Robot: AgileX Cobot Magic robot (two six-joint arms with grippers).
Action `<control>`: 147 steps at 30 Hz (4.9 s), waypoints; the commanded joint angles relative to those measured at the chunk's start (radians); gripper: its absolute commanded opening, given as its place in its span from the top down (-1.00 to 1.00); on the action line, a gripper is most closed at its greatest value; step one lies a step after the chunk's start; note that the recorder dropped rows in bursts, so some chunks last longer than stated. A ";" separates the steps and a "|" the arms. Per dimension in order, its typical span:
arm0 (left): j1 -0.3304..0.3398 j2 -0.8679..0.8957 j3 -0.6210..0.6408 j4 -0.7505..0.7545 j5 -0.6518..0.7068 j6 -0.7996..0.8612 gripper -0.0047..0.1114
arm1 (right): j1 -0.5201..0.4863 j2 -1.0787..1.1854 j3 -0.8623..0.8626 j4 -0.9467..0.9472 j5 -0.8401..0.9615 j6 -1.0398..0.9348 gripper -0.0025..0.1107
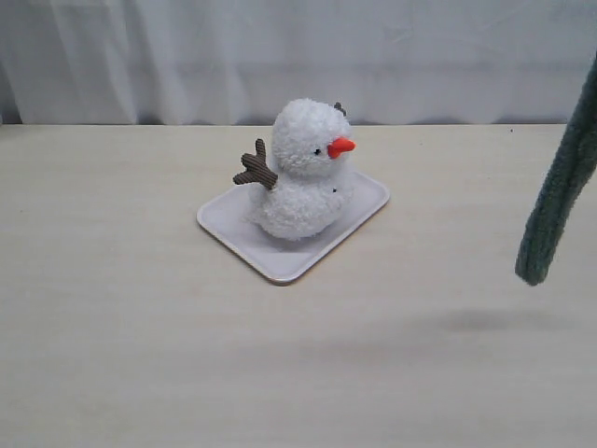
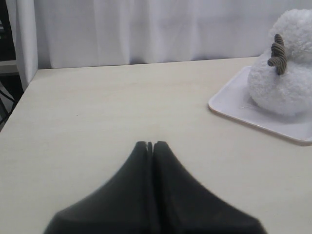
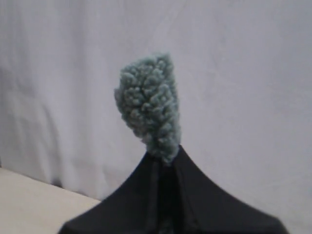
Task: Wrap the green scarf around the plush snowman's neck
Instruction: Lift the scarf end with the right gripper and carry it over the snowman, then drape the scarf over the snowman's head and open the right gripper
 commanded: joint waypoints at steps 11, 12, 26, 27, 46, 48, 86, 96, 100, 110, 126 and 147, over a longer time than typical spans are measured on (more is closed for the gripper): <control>0.001 -0.002 0.003 -0.003 -0.016 -0.001 0.92 | 0.001 0.126 0.000 0.979 0.222 -0.686 0.88; 0.001 -0.002 0.003 -0.003 -0.016 -0.001 0.92 | 0.001 0.164 0.000 1.000 0.234 -0.716 0.88; 0.001 -0.002 0.003 -0.003 -0.016 -0.001 0.92 | 0.023 0.589 -0.251 1.004 0.473 -0.843 0.88; 0.001 -0.002 0.003 -0.003 -0.016 -0.001 0.92 | 0.037 0.594 -0.254 1.004 0.459 -0.843 0.88; 0.001 -0.002 0.003 -0.003 -0.013 -0.001 0.92 | 0.210 0.750 -0.369 1.004 0.227 -1.024 0.88; 0.001 -0.002 0.003 -0.003 -0.013 -0.001 0.92 | 0.210 0.772 -0.384 1.004 0.227 -1.021 0.88; 0.001 -0.002 0.003 -0.003 -0.018 -0.001 0.92 | 0.210 0.961 -0.574 1.004 -0.107 -1.131 0.88; 0.001 -0.002 0.003 -0.003 -0.018 -0.001 0.92 | 0.208 1.011 -0.556 1.004 -0.374 -1.029 0.88; 0.001 -0.002 0.003 -0.003 -0.012 -0.001 0.92 | 0.208 1.013 -0.541 1.004 -0.491 -1.056 0.88; 0.001 -0.002 0.003 -0.003 -0.010 -0.001 0.92 | 0.208 1.027 -0.436 1.004 -0.450 -1.150 0.15; 0.001 -0.002 0.003 -0.003 -0.010 -0.001 0.92 | 0.210 0.909 -0.294 1.004 -0.657 -1.288 -0.22; 0.001 -0.002 0.003 -0.003 -0.012 -0.001 0.92 | 0.234 0.870 -0.140 1.004 -1.105 -1.282 0.33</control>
